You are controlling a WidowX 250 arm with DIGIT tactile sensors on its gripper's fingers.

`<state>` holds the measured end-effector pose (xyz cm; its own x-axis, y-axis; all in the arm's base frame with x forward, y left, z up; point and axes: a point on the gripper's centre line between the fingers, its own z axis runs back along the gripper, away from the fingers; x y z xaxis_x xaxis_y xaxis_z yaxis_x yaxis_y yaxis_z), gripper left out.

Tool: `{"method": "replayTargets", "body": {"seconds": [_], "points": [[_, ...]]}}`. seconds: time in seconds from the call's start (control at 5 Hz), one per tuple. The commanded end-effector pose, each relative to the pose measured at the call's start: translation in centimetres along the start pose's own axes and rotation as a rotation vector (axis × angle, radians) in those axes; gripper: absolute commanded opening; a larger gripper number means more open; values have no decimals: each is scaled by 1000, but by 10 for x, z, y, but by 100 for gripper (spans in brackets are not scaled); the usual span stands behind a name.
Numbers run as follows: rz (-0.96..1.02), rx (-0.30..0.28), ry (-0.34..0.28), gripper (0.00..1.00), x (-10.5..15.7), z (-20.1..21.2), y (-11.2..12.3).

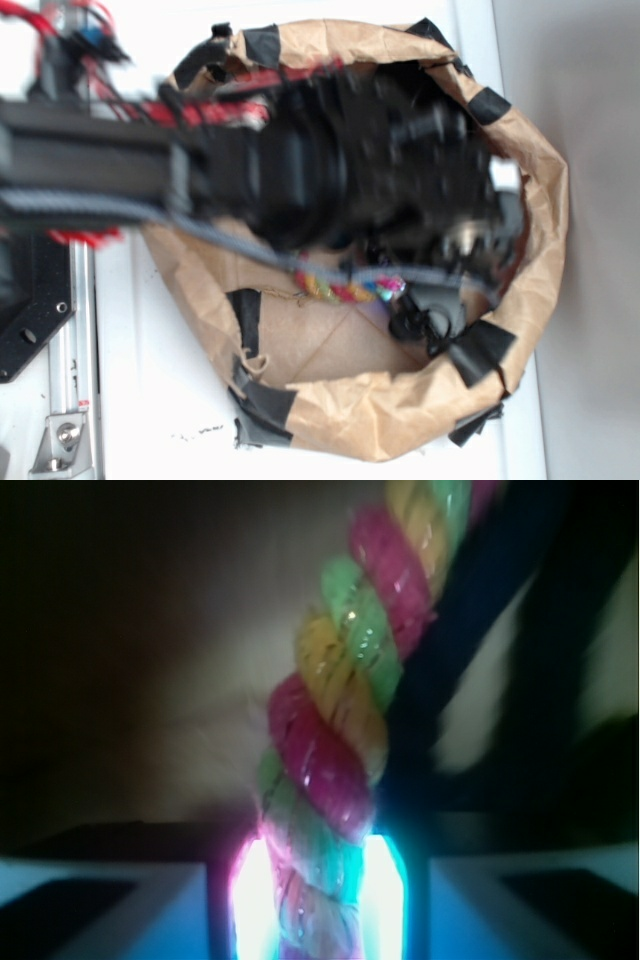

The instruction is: Grab the multicolored rope.

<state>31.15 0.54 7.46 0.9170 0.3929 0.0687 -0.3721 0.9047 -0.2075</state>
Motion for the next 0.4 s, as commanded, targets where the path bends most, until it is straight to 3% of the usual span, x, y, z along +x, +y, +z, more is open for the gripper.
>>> {"method": "replayTargets", "body": {"seconds": [0.0,0.2], "points": [[-96,-52,-143,0,15,102,-11],[-145,20,-100,0,-4,111,-11]]}}
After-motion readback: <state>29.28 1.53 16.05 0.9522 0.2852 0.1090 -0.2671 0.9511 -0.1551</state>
